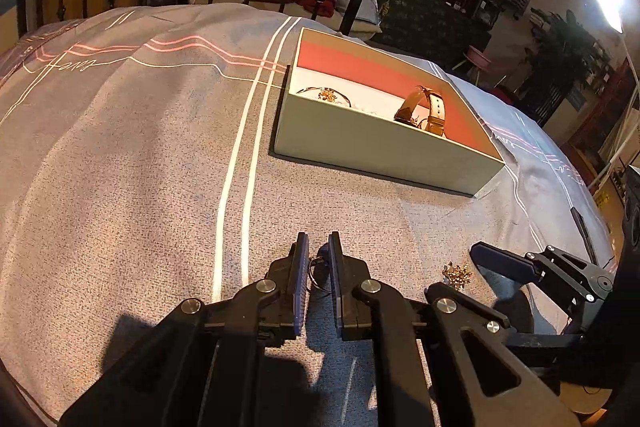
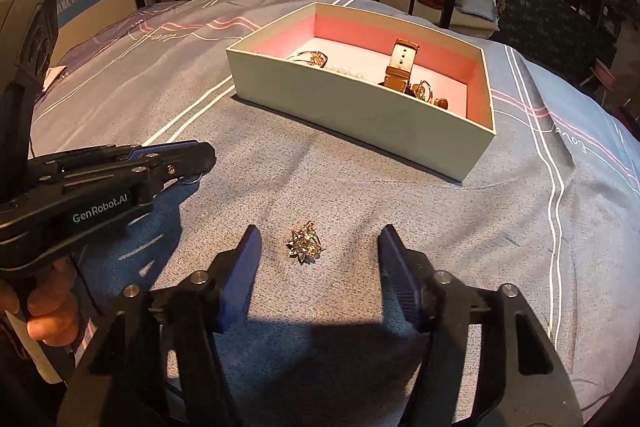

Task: Organize jewelry
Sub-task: 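Grasp the gold brooch with the right tool while the left tool holds the silver ring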

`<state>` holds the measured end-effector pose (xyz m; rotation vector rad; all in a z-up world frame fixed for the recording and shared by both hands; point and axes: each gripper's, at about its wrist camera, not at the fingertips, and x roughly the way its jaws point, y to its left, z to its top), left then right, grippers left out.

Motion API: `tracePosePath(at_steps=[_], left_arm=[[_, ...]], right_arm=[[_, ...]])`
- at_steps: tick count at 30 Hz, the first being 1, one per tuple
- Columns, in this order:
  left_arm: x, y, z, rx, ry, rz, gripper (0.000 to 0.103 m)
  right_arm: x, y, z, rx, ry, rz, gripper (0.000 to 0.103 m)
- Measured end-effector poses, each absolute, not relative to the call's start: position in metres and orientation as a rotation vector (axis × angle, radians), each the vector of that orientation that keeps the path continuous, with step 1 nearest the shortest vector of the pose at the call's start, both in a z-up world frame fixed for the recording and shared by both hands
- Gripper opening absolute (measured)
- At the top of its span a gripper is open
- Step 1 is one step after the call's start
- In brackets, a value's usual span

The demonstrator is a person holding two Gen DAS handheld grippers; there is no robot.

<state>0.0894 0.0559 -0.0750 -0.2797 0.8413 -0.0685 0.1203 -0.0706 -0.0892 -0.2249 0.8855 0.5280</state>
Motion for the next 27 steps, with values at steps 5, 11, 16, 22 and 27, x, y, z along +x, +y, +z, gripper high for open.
tracePosePath(at_steps=[5, 11, 16, 22, 27], left_arm=[[0.089, 0.056, -0.075, -0.278, 0.84, -0.068, 0.01], [0.089, 0.054, -0.074, -0.267, 0.837, -0.075, 0.015], [0.078, 0.042, -0.066, -0.168, 0.808, -0.052, 0.052], [0.077, 0.039, -0.07, -0.131, 0.84, -0.041, 0.055], [0.08, 0.028, -0.073, -0.048, 0.86, -0.009, 0.055]], right_arm=[[0.114, -0.073, -0.088, -0.2, 0.882, 0.547, 0.019], [0.106, -0.084, -0.087, -0.164, 0.864, 0.545, 0.019], [0.099, -0.092, -0.088, -0.139, 0.855, 0.554, 0.019], [0.098, -0.094, -0.089, -0.123, 0.848, 0.559, 0.019], [0.098, -0.096, -0.089, -0.115, 0.847, 0.563, 0.019]])
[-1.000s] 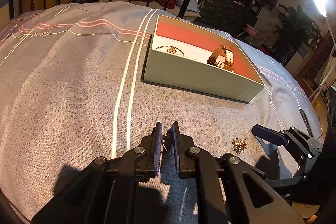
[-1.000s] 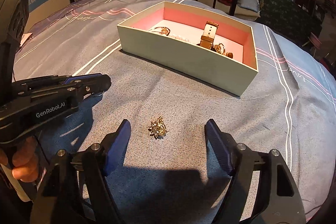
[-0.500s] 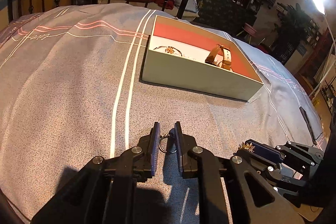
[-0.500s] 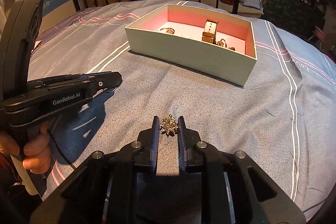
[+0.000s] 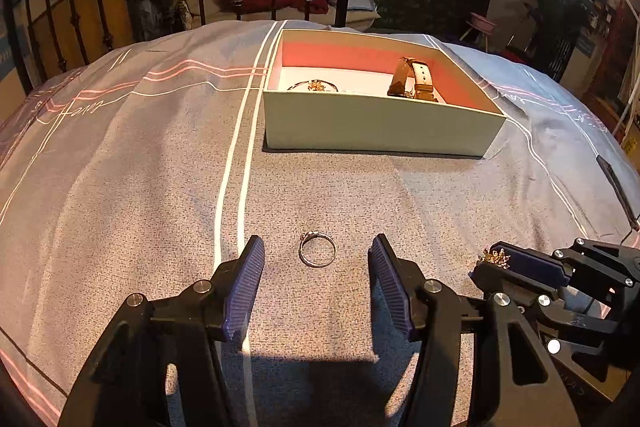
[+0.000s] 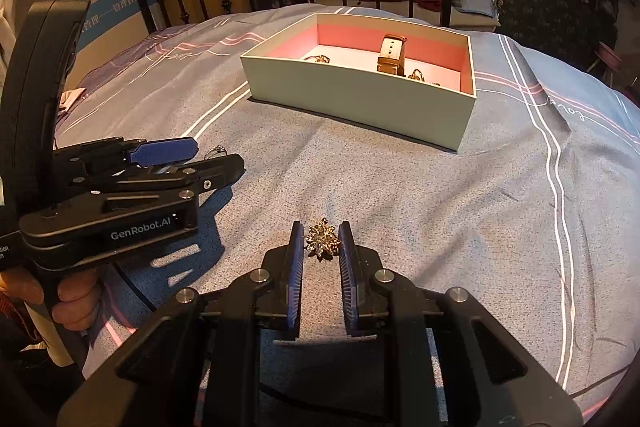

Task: Organize jewelry
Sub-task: 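Grasp the gold brooch with the right tool while the left tool holds the silver ring, then lower the brooch into the box and open the right tool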

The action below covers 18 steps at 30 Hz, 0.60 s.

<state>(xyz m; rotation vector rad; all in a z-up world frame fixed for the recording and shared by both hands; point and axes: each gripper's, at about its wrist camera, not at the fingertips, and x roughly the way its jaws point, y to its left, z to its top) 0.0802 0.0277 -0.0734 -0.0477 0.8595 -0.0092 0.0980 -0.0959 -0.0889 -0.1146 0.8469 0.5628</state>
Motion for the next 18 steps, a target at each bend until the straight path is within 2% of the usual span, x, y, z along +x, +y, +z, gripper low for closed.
tracePosePath(at_steps=[6, 9, 10, 11, 18], left_arm=[[0.08, 0.025, -0.073, -0.013, 0.865, 0.005, 0.054], [0.082, 0.024, -0.069, -0.001, 0.855, -0.004, 0.037], [0.083, 0.023, -0.067, 0.005, 0.842, -0.002, 0.017], [0.084, 0.022, -0.063, 0.013, 0.832, -0.002, 0.005], [0.09, 0.018, -0.041, 0.013, 0.772, -0.034, 0.003]], right_arm=[[0.097, -0.095, -0.088, -0.117, 0.841, 0.56, 0.019], [0.098, -0.096, -0.085, -0.114, 0.832, 0.56, 0.019], [0.099, -0.096, -0.083, -0.111, 0.827, 0.559, 0.019], [0.1, -0.096, -0.082, -0.108, 0.825, 0.558, 0.019], [0.108, -0.1, -0.076, -0.091, 0.811, 0.546, 0.019]])
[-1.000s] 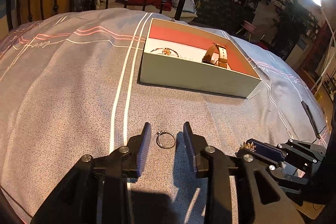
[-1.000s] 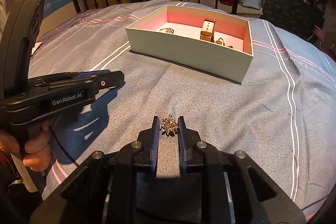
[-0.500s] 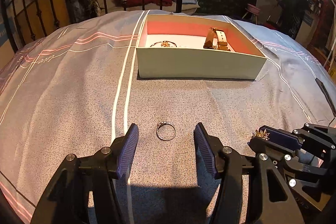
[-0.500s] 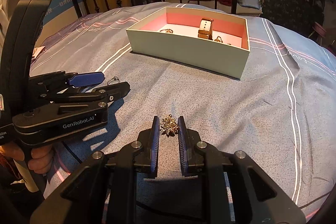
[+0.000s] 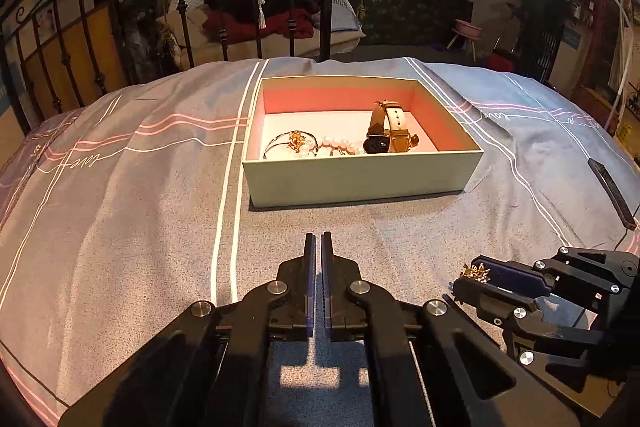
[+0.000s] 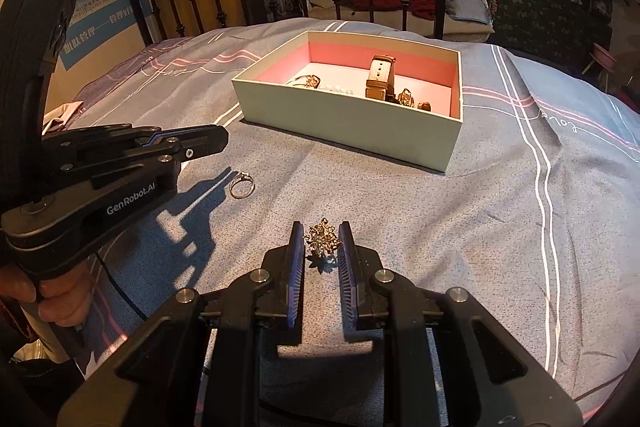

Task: Organize jewelry
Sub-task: 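Lower the brooch into the box and open the right tool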

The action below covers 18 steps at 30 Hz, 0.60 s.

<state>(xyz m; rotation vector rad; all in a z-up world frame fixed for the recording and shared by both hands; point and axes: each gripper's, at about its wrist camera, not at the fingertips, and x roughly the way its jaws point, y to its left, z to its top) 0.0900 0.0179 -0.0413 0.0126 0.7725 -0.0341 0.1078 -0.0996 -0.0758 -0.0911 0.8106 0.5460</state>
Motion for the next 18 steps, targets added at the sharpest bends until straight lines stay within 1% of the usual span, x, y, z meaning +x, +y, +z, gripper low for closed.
tracePosePath(at_steps=[4, 9, 12, 18], left_arm=[[0.109, 0.023, -0.032, -0.041, 0.787, -0.054, 0.003], [0.151, 0.02, -0.012, -0.03, 0.766, -0.041, 0.003], [0.174, 0.016, -0.011, -0.001, 0.779, -0.031, 0.003], [0.204, 0.015, -0.028, 0.021, 0.835, -0.015, 0.003]], right_arm=[[0.126, -0.1, -0.059, -0.079, 0.765, 0.535, 0.019], [0.177, -0.098, -0.033, -0.064, 0.713, 0.48, 0.019], [0.206, -0.097, -0.032, -0.067, 0.727, 0.431, 0.019], [0.237, -0.095, -0.044, -0.118, 0.76, 0.368, 0.019]])
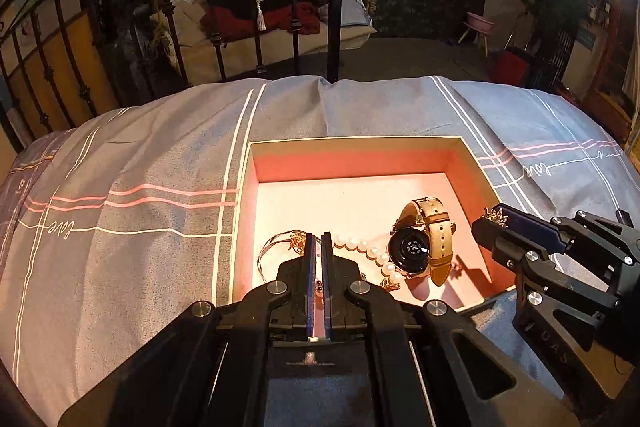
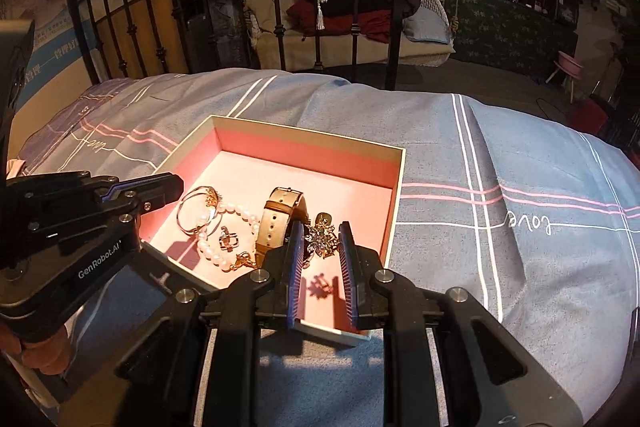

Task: Organize jewelry
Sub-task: 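Lower the brooch into the box and open the right tool, then carry the held silver ring over the box with the left tool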

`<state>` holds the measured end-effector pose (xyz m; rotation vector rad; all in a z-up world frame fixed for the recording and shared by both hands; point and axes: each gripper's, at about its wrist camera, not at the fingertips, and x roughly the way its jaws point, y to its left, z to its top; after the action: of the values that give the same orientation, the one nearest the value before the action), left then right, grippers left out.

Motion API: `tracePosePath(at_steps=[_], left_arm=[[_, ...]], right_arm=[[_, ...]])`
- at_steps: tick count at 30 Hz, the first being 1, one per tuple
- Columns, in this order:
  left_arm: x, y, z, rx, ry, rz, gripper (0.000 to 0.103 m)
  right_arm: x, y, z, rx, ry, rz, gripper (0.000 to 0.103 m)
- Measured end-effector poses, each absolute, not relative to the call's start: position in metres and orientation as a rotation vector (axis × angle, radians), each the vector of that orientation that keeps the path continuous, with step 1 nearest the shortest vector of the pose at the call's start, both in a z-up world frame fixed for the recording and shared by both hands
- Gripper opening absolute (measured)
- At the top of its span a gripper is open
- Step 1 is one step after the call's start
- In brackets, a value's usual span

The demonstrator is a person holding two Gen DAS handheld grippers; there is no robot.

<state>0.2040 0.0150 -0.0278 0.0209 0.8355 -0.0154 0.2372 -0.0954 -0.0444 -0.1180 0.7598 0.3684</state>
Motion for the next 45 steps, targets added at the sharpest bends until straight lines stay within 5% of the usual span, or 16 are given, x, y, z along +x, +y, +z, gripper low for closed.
tracePosePath(at_steps=[10, 12, 13, 16, 19, 31, 33, 34, 45], left_arm=[[0.211, 0.015, -0.04, 0.041, 0.855, -0.01, 0.007], [0.204, 0.016, -0.034, 0.04, 0.831, -0.01, 0.026], [0.197, 0.016, -0.03, 0.035, 0.814, -0.015, 0.034], [0.169, 0.015, -0.019, 0.023, 0.772, -0.044, 0.042], [0.136, 0.012, -0.019, 0.024, 0.758, -0.065, 0.047], [0.093, -0.004, -0.069, 0.107, 0.877, -0.064, 0.046], [0.097, -0.009, -0.071, 0.132, 0.887, -0.083, 0.033], [0.096, -0.012, -0.073, 0.149, 0.887, -0.09, 0.018], [0.092, 0.004, -0.07, 0.043, 0.872, -0.092, 0.018]], right_arm=[[0.245, -0.095, -0.065, -0.134, 0.786, 0.365, 0.02], [0.24, -0.097, -0.062, -0.114, 0.78, 0.381, 0.03], [0.236, -0.097, -0.058, -0.116, 0.767, 0.368, 0.043], [0.215, -0.101, -0.047, -0.118, 0.722, 0.359, 0.062], [0.189, -0.109, -0.046, -0.113, 0.72, 0.352, 0.067], [0.116, -0.123, -0.08, -0.076, 0.828, 0.383, 0.068], [0.115, -0.121, -0.081, -0.086, 0.831, 0.388, 0.068], [0.114, -0.12, -0.081, -0.091, 0.828, 0.387, 0.068], [0.115, -0.106, -0.085, -0.148, 0.853, 0.435, 0.068]])
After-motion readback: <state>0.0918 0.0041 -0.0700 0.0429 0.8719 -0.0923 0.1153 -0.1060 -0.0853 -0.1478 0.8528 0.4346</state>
